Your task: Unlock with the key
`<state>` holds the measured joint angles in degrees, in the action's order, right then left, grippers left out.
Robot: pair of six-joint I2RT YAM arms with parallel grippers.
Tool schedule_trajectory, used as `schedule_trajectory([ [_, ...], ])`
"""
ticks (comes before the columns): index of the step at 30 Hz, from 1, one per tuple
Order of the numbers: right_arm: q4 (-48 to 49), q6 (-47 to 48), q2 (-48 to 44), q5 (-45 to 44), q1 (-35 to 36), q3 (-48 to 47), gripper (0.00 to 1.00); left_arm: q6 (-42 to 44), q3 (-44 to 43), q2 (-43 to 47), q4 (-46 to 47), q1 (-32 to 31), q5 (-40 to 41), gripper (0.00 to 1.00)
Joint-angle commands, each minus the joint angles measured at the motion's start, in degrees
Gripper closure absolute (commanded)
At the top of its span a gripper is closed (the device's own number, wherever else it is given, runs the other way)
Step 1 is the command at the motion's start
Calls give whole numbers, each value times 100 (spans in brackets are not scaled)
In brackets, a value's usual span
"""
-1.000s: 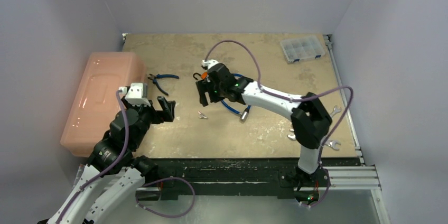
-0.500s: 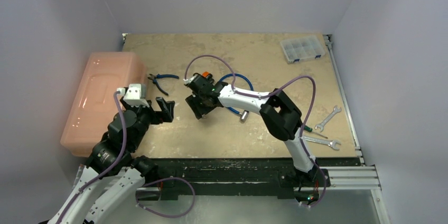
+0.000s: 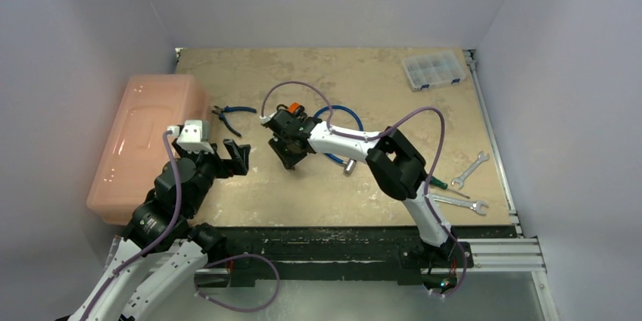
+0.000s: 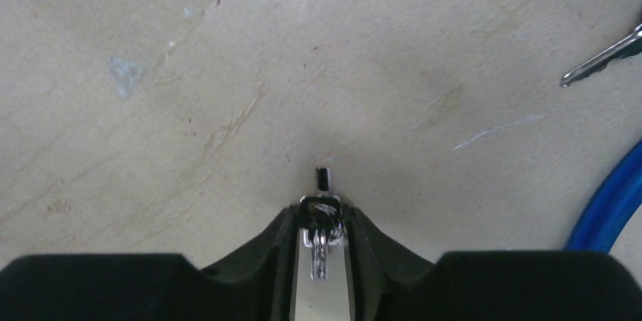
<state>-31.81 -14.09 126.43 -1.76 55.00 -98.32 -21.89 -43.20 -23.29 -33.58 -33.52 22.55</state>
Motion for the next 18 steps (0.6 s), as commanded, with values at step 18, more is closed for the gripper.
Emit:
schedule_trajectory([
  [18,473,-956,-768,385,-5,402,100,6,-28,5,129,-8,60,2],
])
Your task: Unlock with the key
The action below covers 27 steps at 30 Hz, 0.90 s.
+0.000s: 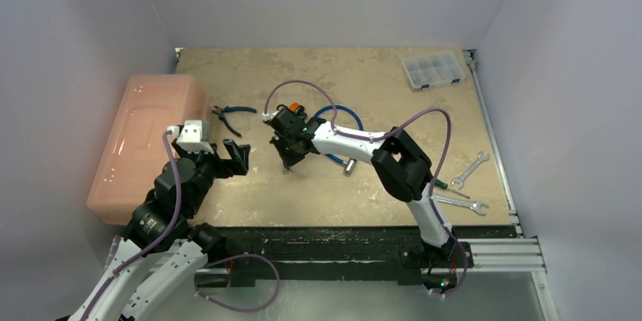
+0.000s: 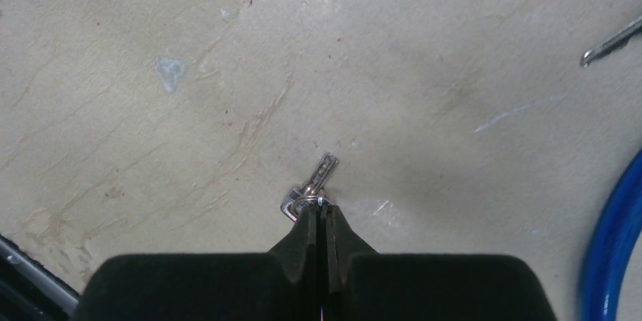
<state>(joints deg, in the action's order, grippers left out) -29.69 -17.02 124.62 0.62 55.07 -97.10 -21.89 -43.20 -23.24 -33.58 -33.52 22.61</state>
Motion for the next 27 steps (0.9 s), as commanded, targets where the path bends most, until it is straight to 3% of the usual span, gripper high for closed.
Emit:
schedule_trajectory([
  [1,365,-818,-694,177,-13,387,100,-24,-53,-46,82,-13,80,3],
  [8,915,-1427,-1395,241,-27,1133,100,-368,-312,-457,-8,-13,-132,6],
  [13,990,-1804,-1733,328,-135,1435,100,-752,-67,-615,438,-6,-944,11],
  [16,1064,-2253,-2041,361,-268,1685,100,-923,22,-795,622,-11,-1026,13],
  [27,478,-3789,-3354,-266,-910,2379,100,-1128,276,-1516,1752,-31,-1531,19],
])
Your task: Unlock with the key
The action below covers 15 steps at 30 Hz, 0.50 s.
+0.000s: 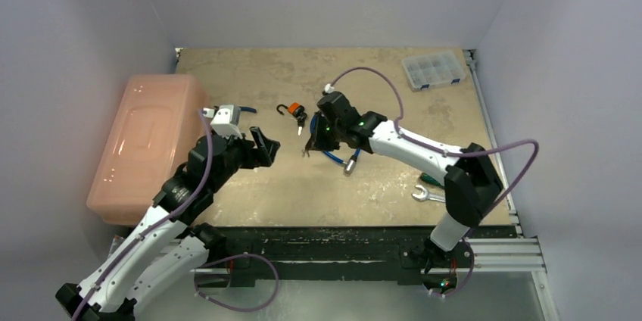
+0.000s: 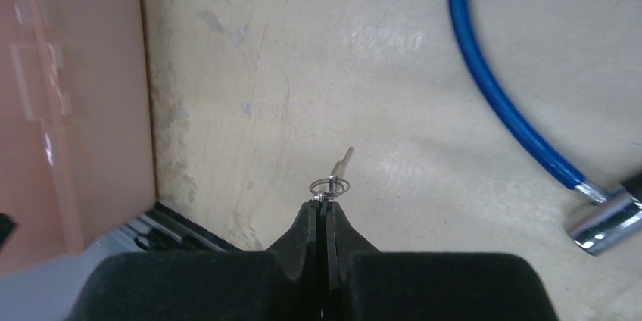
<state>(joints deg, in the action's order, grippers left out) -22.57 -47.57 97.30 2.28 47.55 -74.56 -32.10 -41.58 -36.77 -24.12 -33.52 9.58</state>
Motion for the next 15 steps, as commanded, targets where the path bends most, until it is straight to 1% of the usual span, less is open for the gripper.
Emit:
schedule_trajectory([
  [1,-353,-827,-751,-577,-192,144,100,-93,135,-230,913,-37,-263,20],
  [9,-1581,-1613,-1576,-1738,-415,-49,100,34,156,-709,1785,-123,-362,21],
  [15,-2874,-2413,-1550,-2111,-498,-703,100,311,318,-984,2689,-382,-208,23],
])
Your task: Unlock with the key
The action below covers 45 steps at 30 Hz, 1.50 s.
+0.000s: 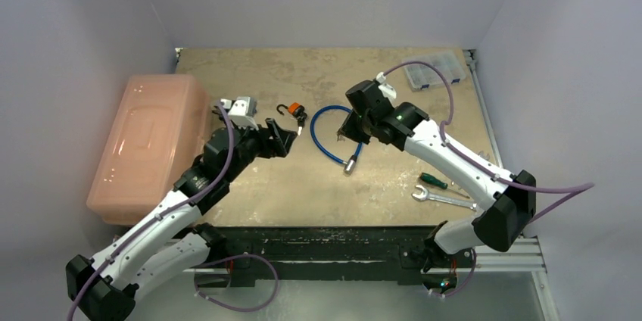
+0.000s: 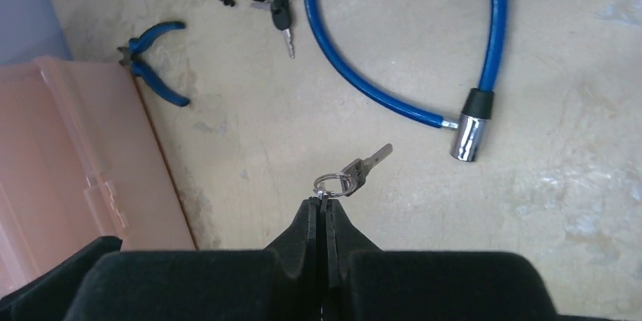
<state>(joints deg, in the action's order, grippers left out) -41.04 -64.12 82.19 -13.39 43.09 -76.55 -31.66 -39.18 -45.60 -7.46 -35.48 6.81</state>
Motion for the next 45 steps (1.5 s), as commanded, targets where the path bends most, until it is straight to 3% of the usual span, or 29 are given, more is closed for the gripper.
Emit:
schedule_trajectory([
  [1,-1204,-905,-37,-584,-66,-574,100,337,69,-168,1107,-292,168,23],
  [9,-1889,-2069,-189,-656,-158,-627,100,1461,568,-776,2944,-1792,1199,30],
  [18,-2169,-2425,-278,-371,-176,-654,100,2790,1021,-1588,5166,-2291,520,46],
  [22,-2067,-2399,-265,-125,-169,-565,100,3428,1196,-1981,5906,-2394,-37,48],
  [28,-2077,-2388,-281,-75,-169,-530,100,4191,1214,-2255,5997,-2538,-523,49],
  [34,-2004,-2369,-289,8,-173,-451,100,4475,1150,-2592,6146,-2685,-349,50],
  [45,-1995,-2256,-212,48,-169,-418,100,4596,1085,-2924,6574,-2709,28,62],
])
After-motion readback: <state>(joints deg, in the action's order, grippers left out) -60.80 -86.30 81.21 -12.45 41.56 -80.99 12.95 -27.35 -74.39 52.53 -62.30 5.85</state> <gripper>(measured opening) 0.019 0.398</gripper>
